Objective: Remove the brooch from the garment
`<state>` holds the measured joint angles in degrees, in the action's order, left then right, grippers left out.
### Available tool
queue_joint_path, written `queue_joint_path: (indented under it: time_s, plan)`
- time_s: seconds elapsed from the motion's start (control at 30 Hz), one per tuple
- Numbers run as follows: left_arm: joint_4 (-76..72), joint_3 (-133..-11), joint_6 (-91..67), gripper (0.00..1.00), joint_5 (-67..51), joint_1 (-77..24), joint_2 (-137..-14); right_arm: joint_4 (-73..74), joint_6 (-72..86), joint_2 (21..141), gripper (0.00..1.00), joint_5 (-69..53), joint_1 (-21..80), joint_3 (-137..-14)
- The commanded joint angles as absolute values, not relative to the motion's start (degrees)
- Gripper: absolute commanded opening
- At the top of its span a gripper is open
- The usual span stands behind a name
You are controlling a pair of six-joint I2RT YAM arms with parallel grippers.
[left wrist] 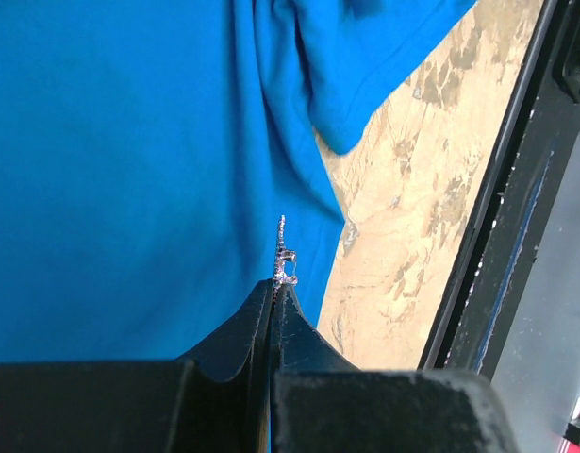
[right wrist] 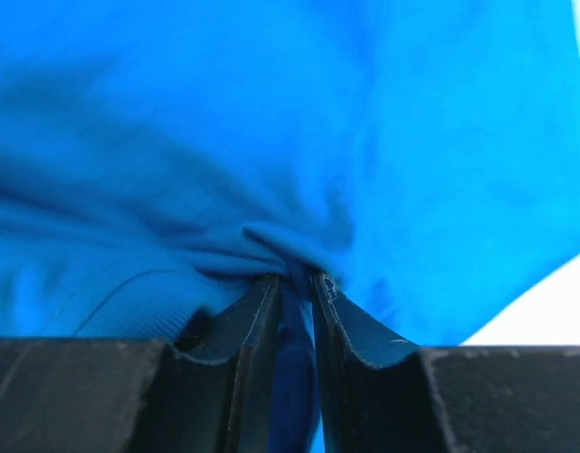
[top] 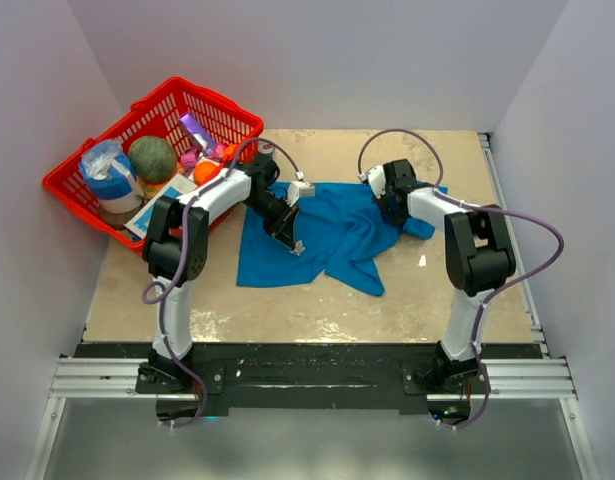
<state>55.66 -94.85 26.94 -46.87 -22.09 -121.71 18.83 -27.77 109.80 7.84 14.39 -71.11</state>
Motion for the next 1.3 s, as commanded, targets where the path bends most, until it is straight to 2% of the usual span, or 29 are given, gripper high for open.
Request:
queue_joint_path:
  time_s: [0.0, 0.07, 0.2, 0.43, 0.6, 0.63, 0.67, 0.77, 0.9, 1.03, 1.1, 1.27]
  plan:
    - [54.67, -93.96, 28.65, 0.00, -45.88, -21.62, -116.81, 15.03, -29.88, 117.41, 0.25, 15.82, 9.59, -79.76]
    - [55.10, -93.87, 28.74, 0.00, -45.79, -21.62, -116.89, 15.90, -31.02, 120.92, 0.24, 15.47, 8.62, -85.48]
    - [56.86, -95.45, 29.35, 0.00, -45.70, -21.62, -116.98, 21.78, -31.56, 119.72, 0.25, 4.79, 7.82, -89.56]
    - [51.25, -94.40, 28.83, 0.00, -44.30, -21.62, -113.82, 23.99, -30.14, 100.30, 0.37, -15.26, 7.82, -82.19]
    - [48.44, -94.40, 27.34, 0.00, -46.49, -21.62, -114.26, 31.08, -34.36, 92.12, 0.46, -21.69, 7.82, -76.91]
    - [46.51, -94.05, 26.81, 0.00, -46.76, -21.71, -114.00, 33.03, -34.97, 90.28, 0.52, -23.01, 7.91, -76.64]
    - [45.54, -93.87, 26.55, 0.00, -46.93, -21.71, -113.91, 33.66, -33.76, 88.70, 0.98, -21.29, 8.00, -74.64]
    - [43.51, -94.04, 26.02, 0.00, -46.76, -21.71, -114.08, 32.86, -35.31, 82.82, 0.99, -16.03, 7.91, -70.24]
    - [43.51, -93.61, 26.28, 0.00, -47.72, -21.71, -114.61, 45.47, -42.78, 80.33, 0.99, -10.37, 6.34, -69.43]
    - [43.16, -91.85, 26.19, 0.00, -48.69, -21.88, -114.70, 59.12, -54.11, 79.45, 0.89, -16.61, -3.48, -72.85]
    - [42.89, -91.23, 26.10, 0.00, -49.04, -22.06, -114.79, 65.96, -62.73, 79.28, 0.83, -15.30, -5.09, -74.09]
    - [42.63, -91.14, 25.40, 0.00, -50.01, -22.59, -115.22, 68.64, -74.77, 79.36, 0.72, -9.23, -13.17, -72.68]
